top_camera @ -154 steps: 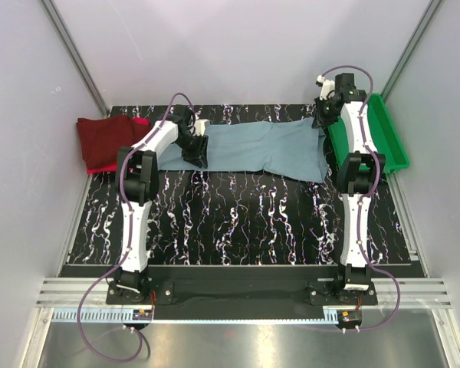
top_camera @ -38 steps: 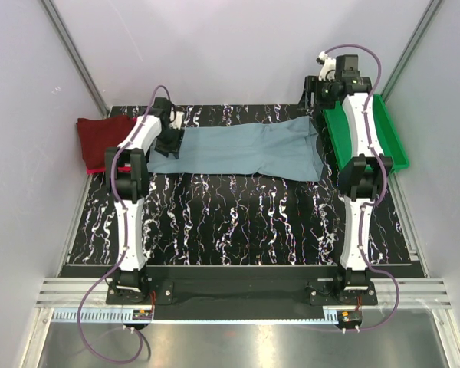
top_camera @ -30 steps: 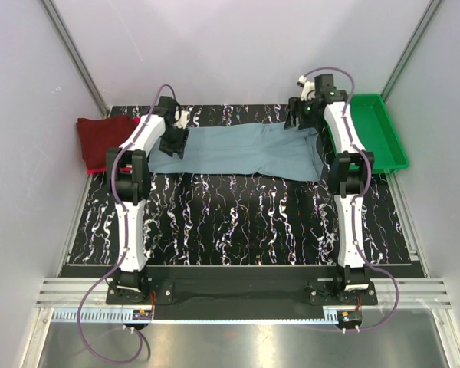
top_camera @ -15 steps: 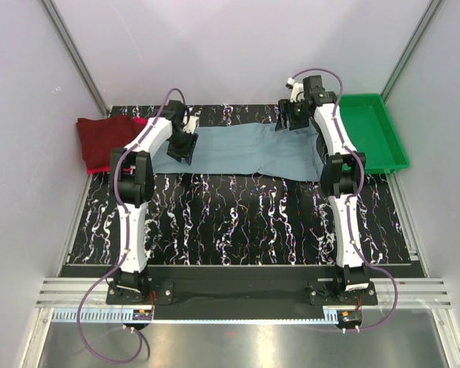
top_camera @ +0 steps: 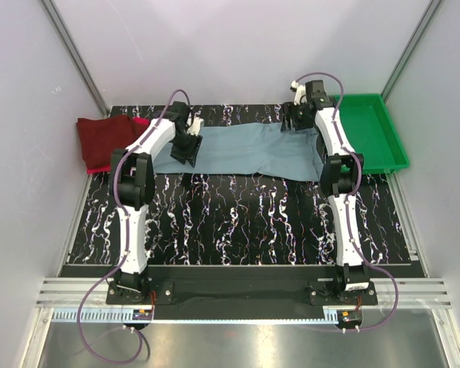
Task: Fold and stack the t-shirts
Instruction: Fold the tshirt
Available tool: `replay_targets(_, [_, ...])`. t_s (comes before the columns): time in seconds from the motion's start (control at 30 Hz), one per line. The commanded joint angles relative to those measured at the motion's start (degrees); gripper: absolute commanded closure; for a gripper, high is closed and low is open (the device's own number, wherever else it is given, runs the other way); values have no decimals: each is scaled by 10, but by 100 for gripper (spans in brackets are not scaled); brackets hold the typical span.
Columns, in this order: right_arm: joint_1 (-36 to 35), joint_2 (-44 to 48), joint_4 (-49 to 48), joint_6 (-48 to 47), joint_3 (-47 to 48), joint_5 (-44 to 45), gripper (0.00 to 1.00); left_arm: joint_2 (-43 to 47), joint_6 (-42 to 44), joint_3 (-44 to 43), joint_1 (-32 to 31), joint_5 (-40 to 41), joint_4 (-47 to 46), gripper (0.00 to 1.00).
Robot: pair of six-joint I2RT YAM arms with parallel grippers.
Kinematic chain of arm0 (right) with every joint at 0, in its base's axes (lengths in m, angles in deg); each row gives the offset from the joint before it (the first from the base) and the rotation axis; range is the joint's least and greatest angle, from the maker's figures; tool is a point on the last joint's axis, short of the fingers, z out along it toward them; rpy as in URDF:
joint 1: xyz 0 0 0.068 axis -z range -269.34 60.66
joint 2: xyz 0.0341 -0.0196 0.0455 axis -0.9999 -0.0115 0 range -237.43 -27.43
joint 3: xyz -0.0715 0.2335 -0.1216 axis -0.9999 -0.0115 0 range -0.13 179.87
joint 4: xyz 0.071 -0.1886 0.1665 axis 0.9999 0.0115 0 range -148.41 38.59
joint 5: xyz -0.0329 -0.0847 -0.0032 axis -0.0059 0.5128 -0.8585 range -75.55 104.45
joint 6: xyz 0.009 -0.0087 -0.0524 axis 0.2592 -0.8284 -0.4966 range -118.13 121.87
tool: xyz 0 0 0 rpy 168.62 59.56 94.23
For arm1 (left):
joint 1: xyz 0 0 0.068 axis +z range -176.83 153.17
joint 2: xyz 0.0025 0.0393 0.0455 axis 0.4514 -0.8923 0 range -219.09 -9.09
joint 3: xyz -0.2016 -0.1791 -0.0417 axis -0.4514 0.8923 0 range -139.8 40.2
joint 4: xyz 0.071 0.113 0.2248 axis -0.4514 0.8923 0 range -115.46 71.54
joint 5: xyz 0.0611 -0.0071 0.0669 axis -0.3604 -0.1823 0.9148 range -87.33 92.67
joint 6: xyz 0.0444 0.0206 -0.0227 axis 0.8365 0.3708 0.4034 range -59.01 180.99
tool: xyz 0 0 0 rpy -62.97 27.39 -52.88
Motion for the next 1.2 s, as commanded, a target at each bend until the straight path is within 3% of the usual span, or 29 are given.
replay_targets(0.0, [11,-23,-7,-2,25,7,28,42,2,6,-7,-4,-9,51])
replay_targets(0.1, [16,-32,-9,5,33,9,30,43,3,7,-14,-1,-9,51])
replay_targets(0.17, [19,-33,-9,5,36,0,40,42,3,7,-19,-1,-8,51])
replay_targets(0.2, [19,-30,-10,6,36,2,53,43,4,7,-19,-1,-8,51])
replay_targets(0.23, [20,-29,-10,7,36,5,76,42,4,7,-21,-1,-8,51])
replay_targets(0.3, [20,-25,-10,7,36,8,90,41,4,6,-22,-1,-9,51])
replay_targets(0.43, [19,-15,-17,6,42,25,96,37,3,2,-23,-2,-9,51])
replay_targets(0.8, [12,30,-75,-39,52,55,91,37,5,2,-26,3,-10,51])
replay_targets(0.87, [11,32,-101,-50,33,56,83,37,6,1,-27,4,-10,51])
replay_targets(0.9, [9,30,-108,-59,20,68,72,38,5,1,-28,4,-9,51])
replay_targets(0.93, [8,24,-106,-63,21,74,47,38,6,1,-29,4,-9,51])
replay_targets(0.97, [5,18,-104,-66,23,82,40,39,6,1,-30,3,-9,51])
replay_targets(1.07, [-1,11,-104,-65,24,132,31,42,7,5,-32,5,-9,51])
replay_targets(1.17, [-2,38,-102,-63,20,153,29,44,8,11,-32,4,-10,51])
